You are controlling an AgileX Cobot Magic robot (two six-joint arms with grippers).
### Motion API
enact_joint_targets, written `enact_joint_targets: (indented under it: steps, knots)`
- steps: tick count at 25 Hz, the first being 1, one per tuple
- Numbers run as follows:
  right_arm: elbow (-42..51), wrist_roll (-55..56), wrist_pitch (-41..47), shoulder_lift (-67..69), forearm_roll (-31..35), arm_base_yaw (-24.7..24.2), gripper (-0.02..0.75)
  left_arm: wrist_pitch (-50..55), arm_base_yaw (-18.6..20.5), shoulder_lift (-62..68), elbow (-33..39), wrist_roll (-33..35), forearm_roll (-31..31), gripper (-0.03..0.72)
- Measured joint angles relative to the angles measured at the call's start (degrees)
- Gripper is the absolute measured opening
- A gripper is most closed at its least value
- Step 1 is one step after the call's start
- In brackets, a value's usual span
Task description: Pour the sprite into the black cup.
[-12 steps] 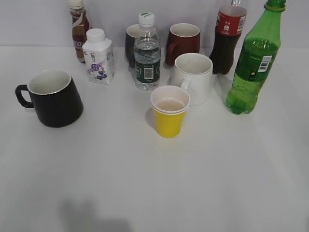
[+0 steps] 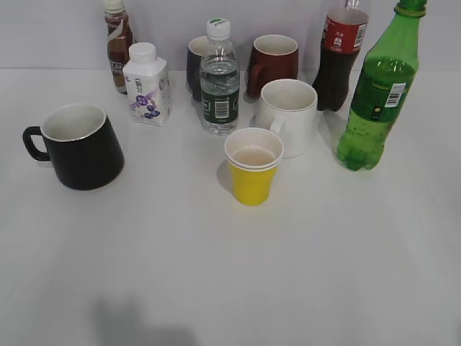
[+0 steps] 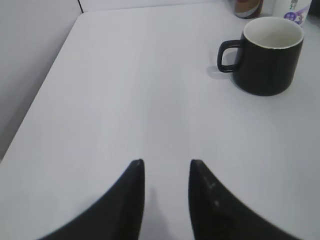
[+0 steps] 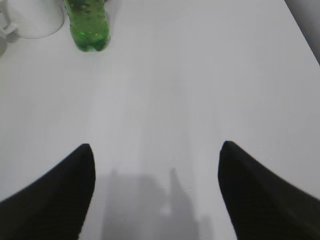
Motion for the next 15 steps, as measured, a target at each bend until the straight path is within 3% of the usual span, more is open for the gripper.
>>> enact_joint_targets:
  steps: [15]
  knots:
    - [0.0,0.0,0.0,0.0,0.0,0.0,0.575,0.0,0.0,0.0,0.0,0.0,0.0,0.239]
